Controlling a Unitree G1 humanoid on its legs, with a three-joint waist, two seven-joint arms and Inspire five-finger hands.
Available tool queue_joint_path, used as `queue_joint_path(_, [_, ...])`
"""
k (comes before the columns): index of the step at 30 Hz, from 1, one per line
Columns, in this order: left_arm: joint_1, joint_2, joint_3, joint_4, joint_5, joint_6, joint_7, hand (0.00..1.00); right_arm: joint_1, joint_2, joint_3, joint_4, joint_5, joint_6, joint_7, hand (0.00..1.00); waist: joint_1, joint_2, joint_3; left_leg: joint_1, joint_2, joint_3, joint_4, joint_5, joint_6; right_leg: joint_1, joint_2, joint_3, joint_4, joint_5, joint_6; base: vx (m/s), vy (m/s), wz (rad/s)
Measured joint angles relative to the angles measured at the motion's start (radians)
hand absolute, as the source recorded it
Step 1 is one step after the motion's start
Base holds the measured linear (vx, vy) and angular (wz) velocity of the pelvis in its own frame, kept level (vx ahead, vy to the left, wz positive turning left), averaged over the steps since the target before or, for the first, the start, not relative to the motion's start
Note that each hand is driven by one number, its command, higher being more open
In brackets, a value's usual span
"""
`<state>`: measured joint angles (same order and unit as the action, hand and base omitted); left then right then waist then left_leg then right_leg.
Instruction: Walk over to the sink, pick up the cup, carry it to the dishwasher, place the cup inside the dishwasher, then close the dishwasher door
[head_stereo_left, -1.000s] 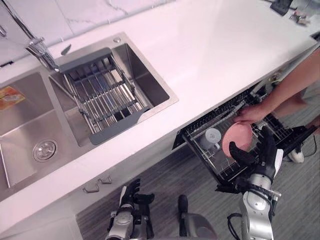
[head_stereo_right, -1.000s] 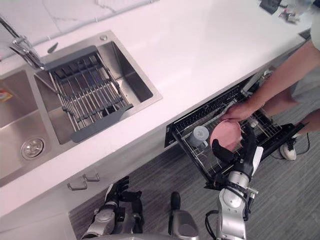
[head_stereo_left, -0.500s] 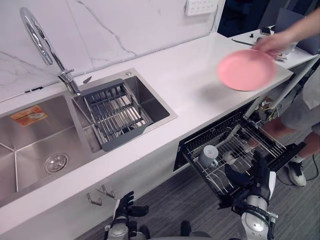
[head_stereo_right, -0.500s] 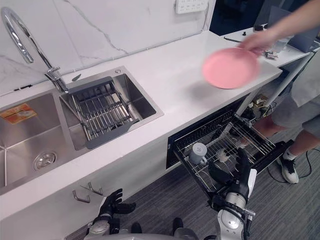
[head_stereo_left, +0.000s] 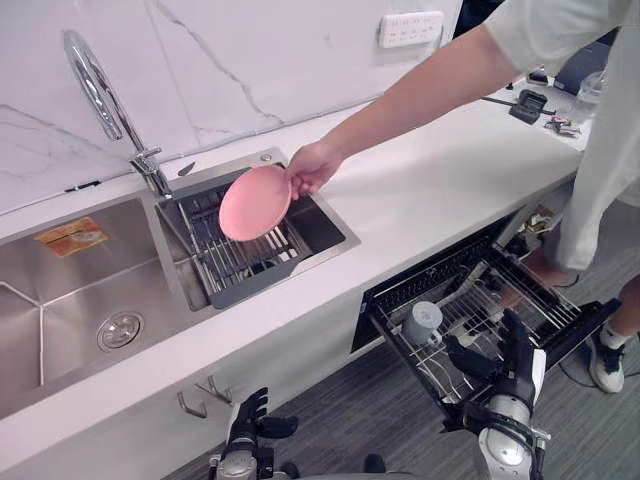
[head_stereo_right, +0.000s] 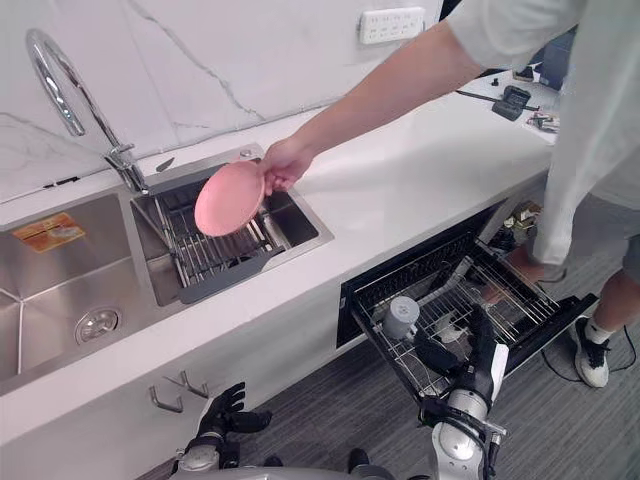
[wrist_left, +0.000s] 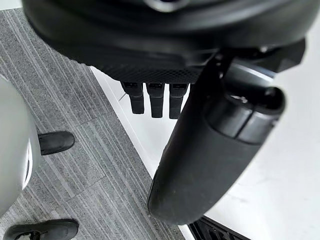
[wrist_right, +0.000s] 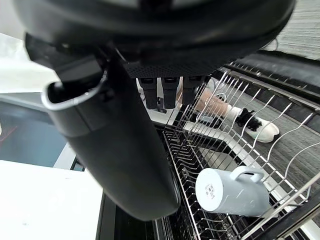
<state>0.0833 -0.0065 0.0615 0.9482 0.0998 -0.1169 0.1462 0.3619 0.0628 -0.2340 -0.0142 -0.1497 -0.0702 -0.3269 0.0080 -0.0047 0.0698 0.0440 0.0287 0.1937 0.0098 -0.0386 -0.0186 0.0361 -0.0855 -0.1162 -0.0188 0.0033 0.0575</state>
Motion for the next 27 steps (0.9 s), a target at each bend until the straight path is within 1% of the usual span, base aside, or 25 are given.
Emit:
queue_joint_path(6, [0.0, 0.012, -0.026, 0.01, 0.0, -0.001, 0.0, 0.9, -0.028, -0.007, 0.004, 0.0, -0.01, 0.0, 0.0, 0.9, 0.0, 0.003, -0.006, 0.0, -0.007, -0.039, -0.005, 0.004, 0.002, 0.012, 0.0, -0.022, -0.005, -0.002, 0.003, -0.01, -0.008, 0.15])
queue_joint_path(8, [0.0, 0.026, -0.044, 0.02, 0.0, -0.002, 0.0, 0.9, -0.049, -0.023, 0.012, 0.0, -0.011, -0.002, 0.003, 0.9, 0.001, 0.003, -0.007, -0.001, -0.012, -0.055, -0.017, 0.014, 0.005, 0.013, -0.004, -0.035, -0.005, -0.003, 0.004, -0.03, -0.001, 0.18])
queue_joint_path(12, [0.0, 0.061, -0.051, 0.044, 0.002, -0.002, 0.0, 0.9, -0.083, -0.056, 0.056, -0.004, -0.011, -0.014, 0.019, 0.9, 0.002, 0.001, -0.007, -0.001, -0.016, -0.074, -0.038, 0.027, 0.005, 0.013, -0.005, -0.053, -0.005, -0.004, 0.006, -0.02, -0.007, 0.14])
queue_joint_path(16, [0.003, 0.074, -0.048, 0.063, -0.001, 0.0, 0.005, 0.9, -0.116, -0.085, 0.113, -0.041, -0.012, -0.027, 0.042, 0.9, 0.005, -0.001, -0.006, -0.007, -0.019, -0.097, -0.041, 0.034, 0.007, 0.016, -0.007, -0.075, -0.005, -0.006, 0.008, -0.01, -0.014, 0.17])
queue_joint_path(22, [0.001, 0.075, -0.048, 0.063, 0.0, -0.002, 0.005, 0.9, -0.166, -0.121, 0.197, -0.136, -0.041, -0.087, 0.067, 0.9, 0.013, -0.007, -0.004, 0.001, -0.019, -0.099, -0.041, 0.034, 0.007, 0.022, -0.007, -0.069, 0.003, -0.008, 0.011, 0.0, -0.001, 0.02])
queue_joint_path(27, [0.001, 0.08, -0.044, 0.06, -0.001, -0.016, 0.005, 0.9, -0.226, -0.185, 0.266, -0.16, -0.051, -0.098, 0.079, 0.9, 0.027, -0.024, 0.006, 0.013, -0.015, -0.067, -0.04, 0.03, 0.004, 0.004, -0.007, -0.031, 0.034, -0.018, 0.01, -0.04, 0.002, -0.18])
